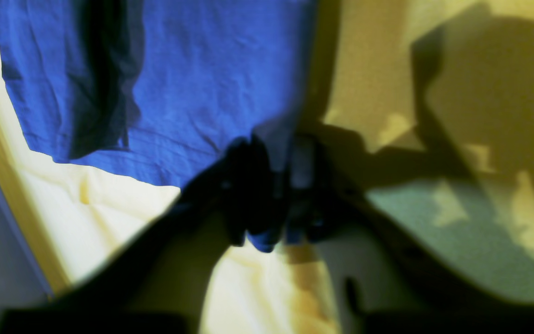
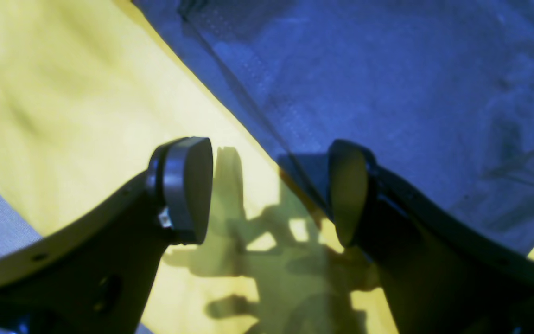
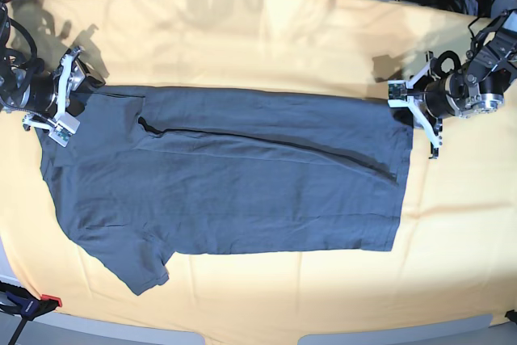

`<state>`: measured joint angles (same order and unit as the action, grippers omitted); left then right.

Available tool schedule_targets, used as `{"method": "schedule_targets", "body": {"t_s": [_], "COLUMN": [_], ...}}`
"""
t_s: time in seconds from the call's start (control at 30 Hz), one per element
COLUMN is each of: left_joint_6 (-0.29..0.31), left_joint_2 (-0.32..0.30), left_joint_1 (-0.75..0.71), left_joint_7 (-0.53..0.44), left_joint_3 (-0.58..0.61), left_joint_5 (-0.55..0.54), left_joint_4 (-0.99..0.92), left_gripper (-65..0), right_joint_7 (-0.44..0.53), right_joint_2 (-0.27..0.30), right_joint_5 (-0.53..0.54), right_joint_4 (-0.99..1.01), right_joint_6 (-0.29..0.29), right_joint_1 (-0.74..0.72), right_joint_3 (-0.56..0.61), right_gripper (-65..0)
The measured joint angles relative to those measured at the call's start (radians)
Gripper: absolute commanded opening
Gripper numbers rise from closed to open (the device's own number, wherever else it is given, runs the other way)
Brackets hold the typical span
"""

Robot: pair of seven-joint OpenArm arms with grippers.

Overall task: Fold the T-shirt properly
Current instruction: 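Open both grippers and release the folded edge, then grasp the folded shirt edge again with both grippers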

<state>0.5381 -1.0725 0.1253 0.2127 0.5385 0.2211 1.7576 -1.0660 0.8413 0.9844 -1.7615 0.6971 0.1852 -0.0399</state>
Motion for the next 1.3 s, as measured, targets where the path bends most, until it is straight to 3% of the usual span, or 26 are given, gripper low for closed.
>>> {"method": "schedule_targets", "body": {"t_s": [0.23,0.33,0.47,0.63,0.73,0.8,1.0,1.13,1.2,1.3], "left_joint_6": [-0.085,-0.082,-0.082,-0.082,-0.082,-0.082,-0.082,-0.082,-0.082,-0.082], "left_joint_2": [-0.005,-0.006,-0.006,-0.008,-0.02,-0.029,-0.037,-0.039,-0.038,-0.038], "left_joint_1": [0.006,0.005,0.005,0.005,0.005,0.005,0.005,0.005,0.006,0.005], "left_joint_7": [0.058,0.067,0.075,0.087,0.083,0.084,0.083,0.083,0.083,0.083], "left_joint_3": [0.0,0.0,0.0,0.0,0.0,0.0,0.0,0.0,0.0,0.0], "left_joint_5": [-0.003,-0.003,-0.003,-0.003,-0.023,-0.022,-0.023,-0.022,-0.022,-0.023], "left_joint_4": [0.056,0.08,0.083,0.083,0.083,0.083,0.083,0.083,0.083,0.083], "left_gripper": [-58.7,-65.0,-65.0,-65.0,-65.0,-65.0,-65.0,-65.0,-65.0,-65.0], "right_joint_7": [0.0,0.0,0.0,-0.068,-0.06,-0.021,0.262,0.335,0.372,0.405], "right_joint_2": [0.0,0.0,0.0,0.007,0.035,0.039,0.039,0.039,0.039,0.04], "right_joint_5": [0.0,0.0,-0.018,-0.166,-0.164,-0.266,-0.593,-0.721,-0.759,-0.832], "right_joint_4": [0.0,0.0,0.0,0.0,0.0,0.0,0.0,0.0,0.001,0.001], "right_joint_6": [0.0,0.0,0.0,0.0,0.0,0.0,0.003,0.003,-0.054,-0.177], "right_joint_1": [0.0,0.0,0.0,0.003,0.019,0.032,0.111,0.158,0.173,0.177], "right_joint_3": [0.0,0.0,0.0,0.0,0.0,0.0,-0.001,-0.001,-0.001,-0.001], "right_gripper": [-25.0,-25.0,-25.0,-25.0,-25.0,-25.0,-25.0,-25.0,-25.8,-32.2]}}
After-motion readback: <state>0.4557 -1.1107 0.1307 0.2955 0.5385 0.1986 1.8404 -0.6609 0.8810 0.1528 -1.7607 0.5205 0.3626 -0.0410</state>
